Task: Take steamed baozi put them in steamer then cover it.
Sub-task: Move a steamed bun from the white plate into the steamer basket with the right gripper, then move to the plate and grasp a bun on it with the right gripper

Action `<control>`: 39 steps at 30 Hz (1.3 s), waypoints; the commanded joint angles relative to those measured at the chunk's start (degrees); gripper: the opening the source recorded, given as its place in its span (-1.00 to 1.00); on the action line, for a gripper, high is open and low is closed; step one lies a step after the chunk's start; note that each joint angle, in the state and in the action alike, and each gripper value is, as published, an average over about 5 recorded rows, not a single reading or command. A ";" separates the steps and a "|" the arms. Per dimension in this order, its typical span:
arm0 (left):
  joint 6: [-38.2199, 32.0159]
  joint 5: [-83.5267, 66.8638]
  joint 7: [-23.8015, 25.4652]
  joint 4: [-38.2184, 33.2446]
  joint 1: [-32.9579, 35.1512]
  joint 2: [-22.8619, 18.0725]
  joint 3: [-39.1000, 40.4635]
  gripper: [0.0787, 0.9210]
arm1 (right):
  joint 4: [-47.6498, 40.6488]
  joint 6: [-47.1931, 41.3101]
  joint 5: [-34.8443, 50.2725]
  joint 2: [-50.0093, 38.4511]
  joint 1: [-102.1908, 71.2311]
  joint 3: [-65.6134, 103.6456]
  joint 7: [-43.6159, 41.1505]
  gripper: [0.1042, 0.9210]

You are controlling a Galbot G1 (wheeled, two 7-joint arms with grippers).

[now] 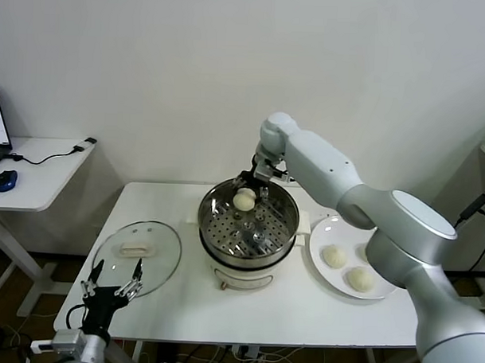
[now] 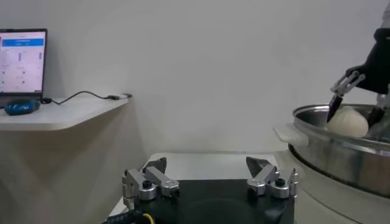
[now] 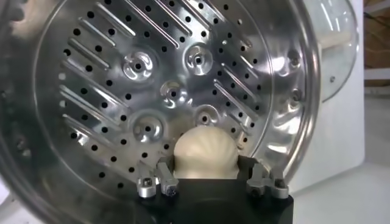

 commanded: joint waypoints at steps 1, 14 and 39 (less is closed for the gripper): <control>-0.08 -0.12 0.04 0.25 -0.06 0.07 0.05 0.77 | -0.22 2.79 -3.62 0.37 -1.49 0.52 1.49 0.45; 0.08 0.05 0.20 0.65 -0.30 0.10 0.36 0.77 | 4.18 -1.32 26.51 -4.11 8.14 -2.92 -11.67 0.76; 1.61 0.42 1.30 0.25 -0.32 1.02 2.09 0.77 | 37.20 -73.76 36.22 -47.09 -0.13 4.30 -9.00 0.76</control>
